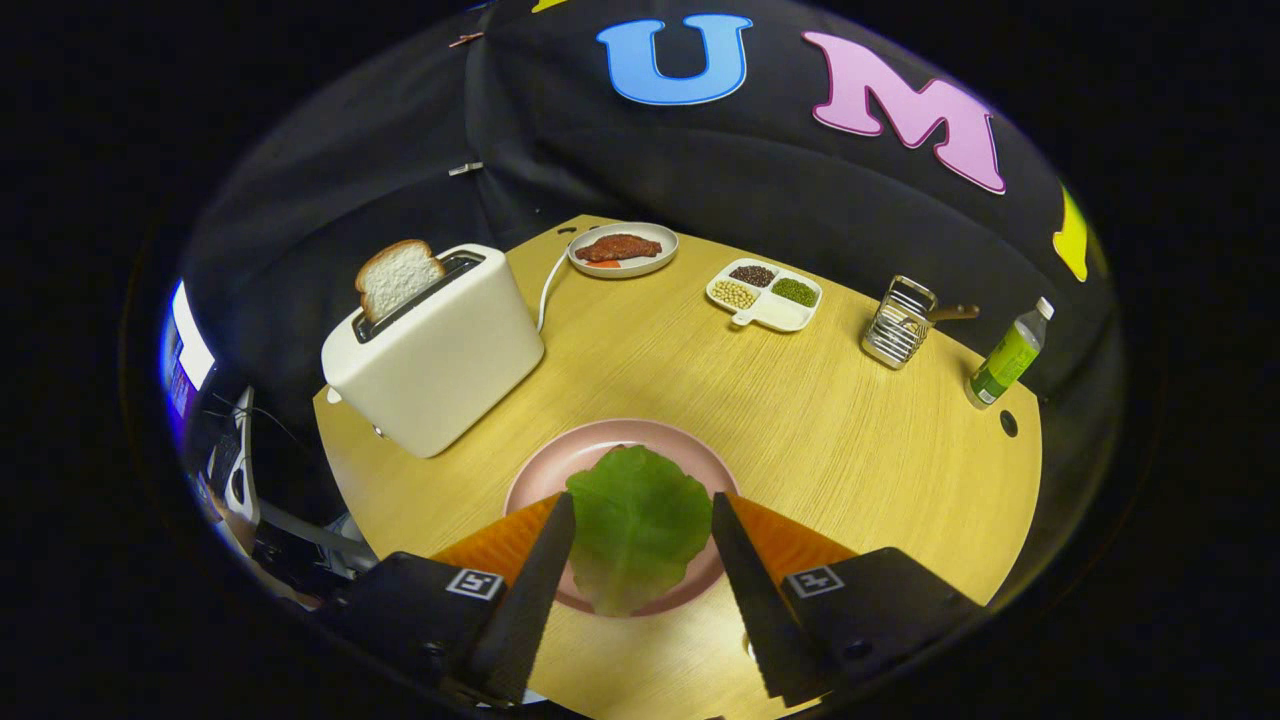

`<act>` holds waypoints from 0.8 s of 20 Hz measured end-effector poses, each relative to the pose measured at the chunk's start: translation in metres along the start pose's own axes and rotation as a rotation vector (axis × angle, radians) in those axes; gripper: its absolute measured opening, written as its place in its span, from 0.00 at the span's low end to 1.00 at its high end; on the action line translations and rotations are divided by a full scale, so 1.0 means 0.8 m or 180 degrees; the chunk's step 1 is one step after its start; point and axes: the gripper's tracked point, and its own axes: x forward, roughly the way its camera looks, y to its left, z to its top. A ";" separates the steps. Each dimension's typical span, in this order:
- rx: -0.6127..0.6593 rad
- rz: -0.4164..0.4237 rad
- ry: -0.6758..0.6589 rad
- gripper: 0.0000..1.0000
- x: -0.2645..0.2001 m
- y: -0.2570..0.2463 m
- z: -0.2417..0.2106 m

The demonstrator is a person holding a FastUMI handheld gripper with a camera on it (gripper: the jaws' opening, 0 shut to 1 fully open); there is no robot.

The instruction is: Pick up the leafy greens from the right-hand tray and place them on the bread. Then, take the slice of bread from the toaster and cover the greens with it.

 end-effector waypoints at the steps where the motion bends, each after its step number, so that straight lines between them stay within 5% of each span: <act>1: -0.0019 -0.0026 -0.0066 0.93 -0.007 0.000 0.005; 2: -0.0041 -0.0043 -0.0144 0.98 -0.016 -0.001 0.010; 8: -0.0305 -0.0136 -0.0840 0.97 -0.117 0.035 0.056; 16: -0.0948 -0.0118 -0.1797 0.96 -0.228 0.163 0.169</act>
